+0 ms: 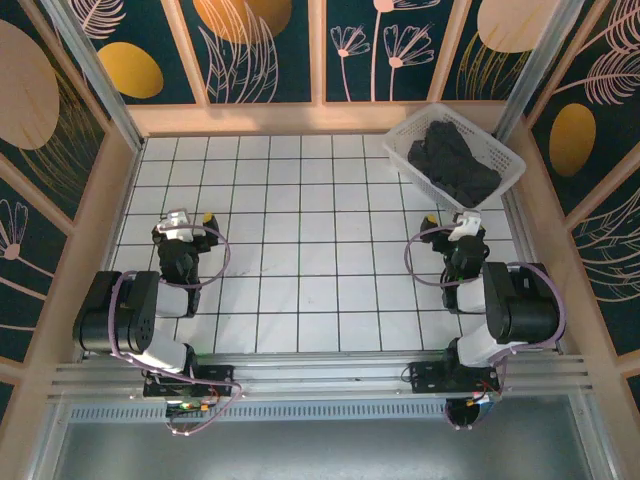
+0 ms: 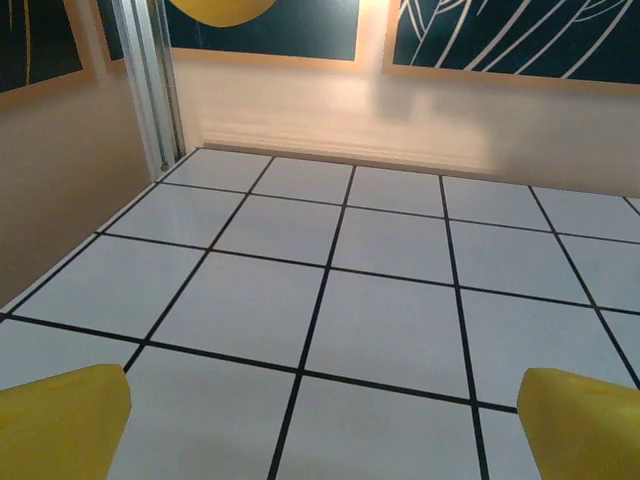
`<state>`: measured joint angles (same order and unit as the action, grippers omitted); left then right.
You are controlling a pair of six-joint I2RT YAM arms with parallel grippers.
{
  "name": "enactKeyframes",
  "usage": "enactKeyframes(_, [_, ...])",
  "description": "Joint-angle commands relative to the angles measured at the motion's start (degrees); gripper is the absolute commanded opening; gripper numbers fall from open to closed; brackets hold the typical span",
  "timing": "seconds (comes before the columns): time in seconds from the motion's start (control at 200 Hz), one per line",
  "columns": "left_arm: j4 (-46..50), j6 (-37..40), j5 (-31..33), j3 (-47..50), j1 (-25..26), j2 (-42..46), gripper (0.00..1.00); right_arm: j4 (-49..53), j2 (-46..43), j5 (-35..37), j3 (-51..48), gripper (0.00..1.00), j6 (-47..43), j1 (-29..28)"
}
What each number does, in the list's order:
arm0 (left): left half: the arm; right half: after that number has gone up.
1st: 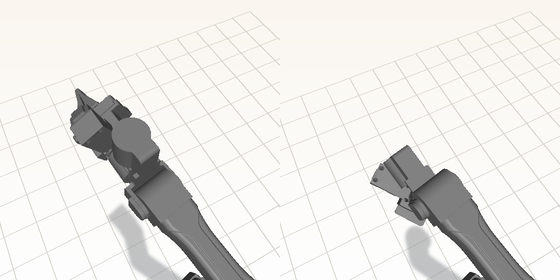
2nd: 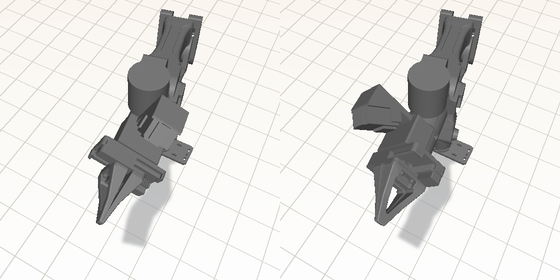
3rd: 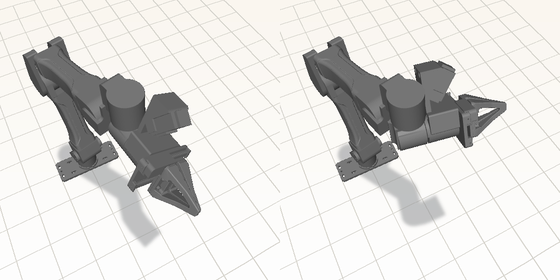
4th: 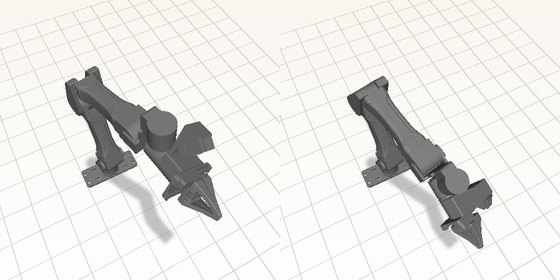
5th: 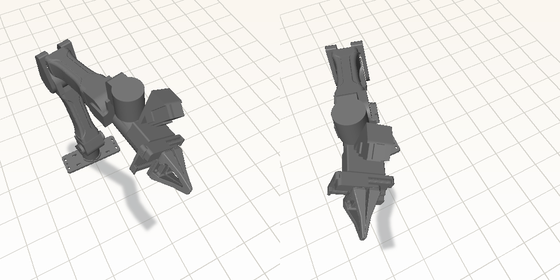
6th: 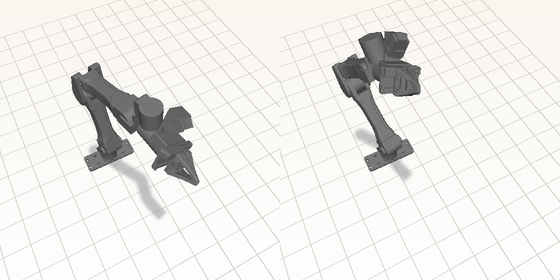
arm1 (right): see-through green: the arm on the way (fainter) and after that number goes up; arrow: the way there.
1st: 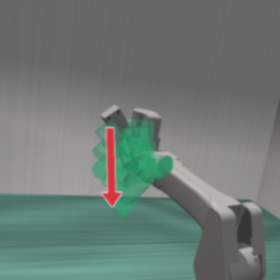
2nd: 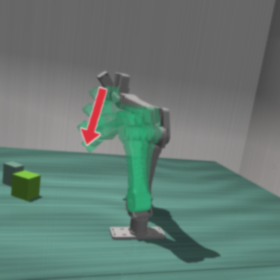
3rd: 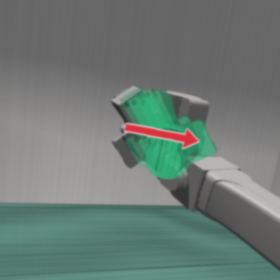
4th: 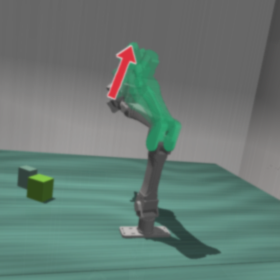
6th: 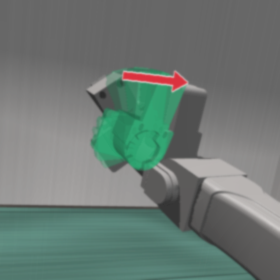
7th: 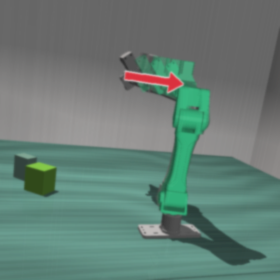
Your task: Fold and stack the t-shirts
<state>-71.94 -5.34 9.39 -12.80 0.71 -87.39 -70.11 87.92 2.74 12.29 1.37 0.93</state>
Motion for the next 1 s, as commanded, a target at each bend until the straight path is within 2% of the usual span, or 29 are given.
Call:
enactKeyframes(0.0, [-0.74, 0.86, -0.86, -0.74, -0.01, 0.47, 0.99, -1.26, 0.31, -1.56, 1.11, 0.99, -0.48, 0.53])
enactKeyframes(0.51, [-0.85, 0.91, -1.01, -0.54, -0.01, 1.11, 0.99, -0.89, -0.14, -1.51, 1.25, 0.99, -0.41, 0.5])
enactKeyframes(0.596, [4.71, 0.91, -0.88, -2.17, -0.01, 4.06, 0.99, 3.29, -3.6, 0.71, 2.02, 0.99, 0.72, 0.6])
enactKeyframes(0.731, [11.7, 0.55, 1.16, -3.43, 0.0, 10.59, 0.99, 12.52, -10.98, 0.15, 4.3, 0.99, 0.14, 0.49])
enactKeyframes(0.816, [14.01, -0.42, 2.63, -4.06, 0.16, 17.13, 0.99, 14.24, -18.78, 4.33, 4.69, 0.99, 0.04, -0.85])
enactKeyframes(0.896, [19.81, -1.3, 5.47, -8.78, 0.6, 22.2, 0.99, 23.9, -26.17, 10.3, 10.75, 0.99, 3.97, -2.04])
enactKeyframes(0.956, [22.97, -2.09, 6.65, -13.53, 0.78, 24.52, 0.99, 40.94, -28.21, 11.33, 22.31, 0.99, 14.44, -1.3])
enactKeyframes(0.996, [27.37, -7.73, 9.42, -18.21, 0.79, 25.01, 0.99, 54.03, -27.4, 10.63, 31.18, 0.99, 21.82, -0.48])
